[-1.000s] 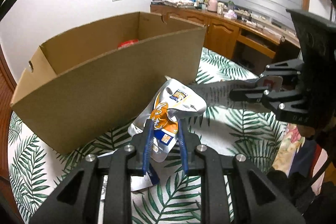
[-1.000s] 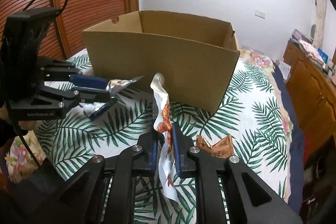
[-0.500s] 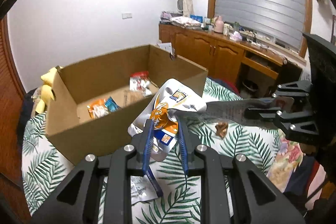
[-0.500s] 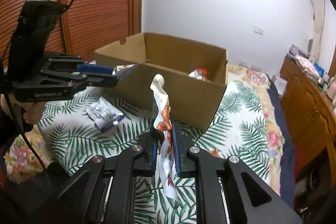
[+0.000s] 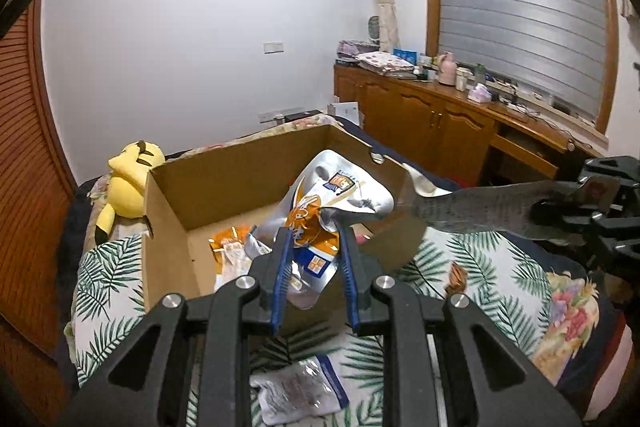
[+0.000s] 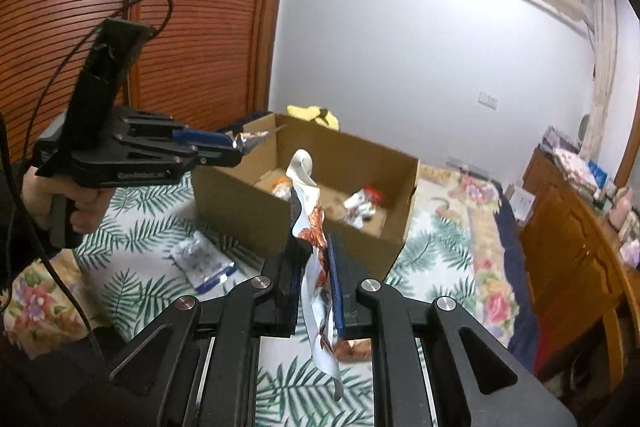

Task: Organize snacks
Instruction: 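Lift both packets over the box and open both tools to release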

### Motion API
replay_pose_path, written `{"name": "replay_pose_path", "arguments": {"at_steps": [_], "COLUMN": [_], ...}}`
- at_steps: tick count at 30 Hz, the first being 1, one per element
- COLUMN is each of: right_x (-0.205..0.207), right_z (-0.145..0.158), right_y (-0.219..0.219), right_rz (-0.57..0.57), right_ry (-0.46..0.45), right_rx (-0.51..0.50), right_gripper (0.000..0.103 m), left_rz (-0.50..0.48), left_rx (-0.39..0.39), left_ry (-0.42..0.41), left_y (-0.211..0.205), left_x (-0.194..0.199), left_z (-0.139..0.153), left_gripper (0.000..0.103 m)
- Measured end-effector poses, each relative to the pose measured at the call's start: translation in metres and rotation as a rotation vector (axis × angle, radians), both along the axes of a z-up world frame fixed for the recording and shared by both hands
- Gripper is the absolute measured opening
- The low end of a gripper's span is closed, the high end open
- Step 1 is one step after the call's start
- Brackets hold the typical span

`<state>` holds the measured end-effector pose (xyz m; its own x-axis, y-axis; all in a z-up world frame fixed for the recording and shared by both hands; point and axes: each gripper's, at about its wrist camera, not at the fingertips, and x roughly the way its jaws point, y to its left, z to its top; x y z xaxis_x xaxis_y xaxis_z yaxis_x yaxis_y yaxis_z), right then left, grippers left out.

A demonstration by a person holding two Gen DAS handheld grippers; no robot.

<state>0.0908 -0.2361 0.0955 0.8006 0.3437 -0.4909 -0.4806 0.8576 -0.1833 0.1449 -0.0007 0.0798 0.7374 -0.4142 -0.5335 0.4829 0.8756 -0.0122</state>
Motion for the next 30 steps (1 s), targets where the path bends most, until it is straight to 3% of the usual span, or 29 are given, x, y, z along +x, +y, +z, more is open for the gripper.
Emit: {"name": "replay_pose_path", "arguments": {"at_steps": [8,17,30], "right_x": [0.039,0.092,0.133], "right_z": [0.012,-0.011,-0.039], "right_y": [0.008,0.027,0.035], "right_rz": [0.005,0.013,-0.01], "right_ry": [-0.027,0.001,0.047], "right_rx": [-0.032,-0.08,-0.105], "right_gripper": [0.01,0.01,0.01], "left_rz": [0.021,0.036,0.066], "left_rx": [0.012,0.032,0.013], "left_ry": [0.019,0.076,0.084], "left_y": [-0.005,-0.009,0.001], "left_x": [0.044,0.088,0.098], "left_z": [-0.011,-0.039,-0.051], "left_gripper": [0.021,0.021,0.02]}}
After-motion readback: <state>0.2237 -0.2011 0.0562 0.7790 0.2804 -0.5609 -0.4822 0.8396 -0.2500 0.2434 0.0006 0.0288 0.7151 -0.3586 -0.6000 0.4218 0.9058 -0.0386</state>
